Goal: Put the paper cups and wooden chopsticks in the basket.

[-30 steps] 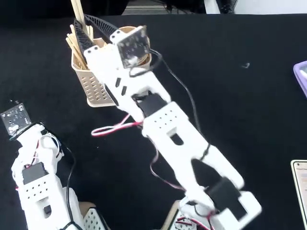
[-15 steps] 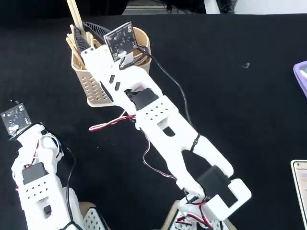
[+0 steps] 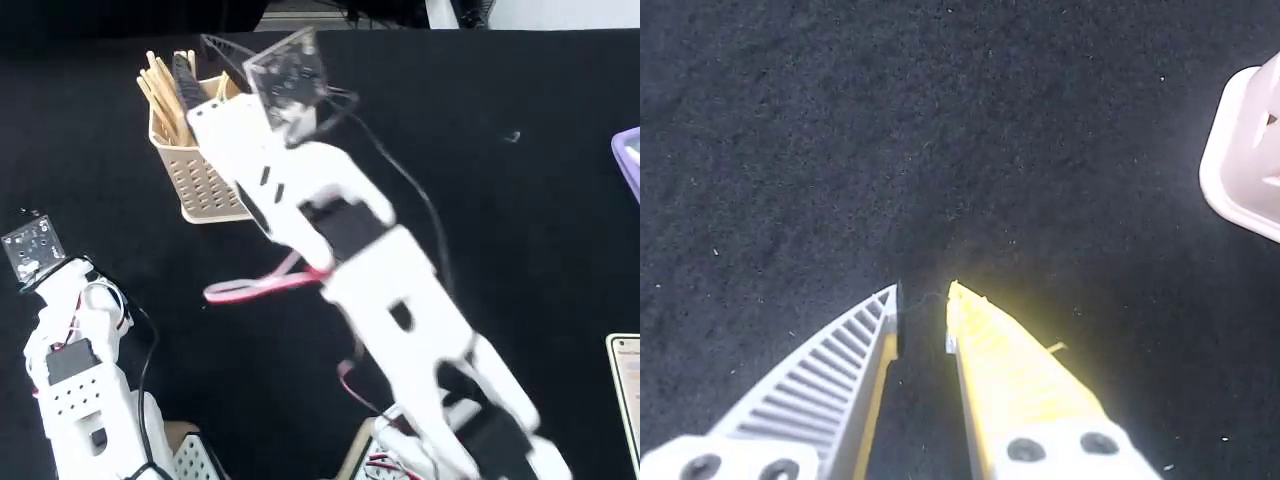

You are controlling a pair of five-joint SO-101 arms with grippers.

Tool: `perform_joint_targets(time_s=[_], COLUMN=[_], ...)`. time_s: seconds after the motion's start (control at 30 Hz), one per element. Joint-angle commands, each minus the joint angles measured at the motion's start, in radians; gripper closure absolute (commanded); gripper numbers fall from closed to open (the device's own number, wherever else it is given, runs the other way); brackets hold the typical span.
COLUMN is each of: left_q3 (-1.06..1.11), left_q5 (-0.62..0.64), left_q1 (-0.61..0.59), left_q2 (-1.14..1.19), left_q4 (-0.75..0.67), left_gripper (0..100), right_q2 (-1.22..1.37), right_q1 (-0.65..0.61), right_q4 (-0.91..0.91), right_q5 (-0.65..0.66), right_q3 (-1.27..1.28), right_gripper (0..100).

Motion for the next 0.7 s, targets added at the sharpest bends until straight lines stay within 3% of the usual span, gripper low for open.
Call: perform_joint_targets(time_s=[0.0, 0.13, 0.23, 0.4, 0.67], left_q3=[-0.004, -0.004, -0.004, -0.002, 0.001], left_q5=[0.005, 0.005, 0.005, -0.003, -0.091], left_q1=[0.001, 0.001, 0.002, 0.044, 0.246], left_q2=[-0.015, -0.015, -0.015, -0.015, -0.017], left_q4=[-0.003, 0.003, 0.006, 0.015, 0.063], left_gripper=[91, 98, 97, 97, 97], right_q2=[-0.274, -0.481, -0.653, -0.951, -1.383], right_q1=[0.018, 0.018, 0.020, 0.035, 0.304], right_q4=[0.374, 0.626, 0.717, 0.674, 0.529], right_q5=[-0.002, -0.002, 0.000, 0.002, 0.011], right_q3=[-0.028, 0.128, 0.303, 0.657, 1.158], right_gripper=[98.8, 97.5, 97.3, 97.0, 97.1])
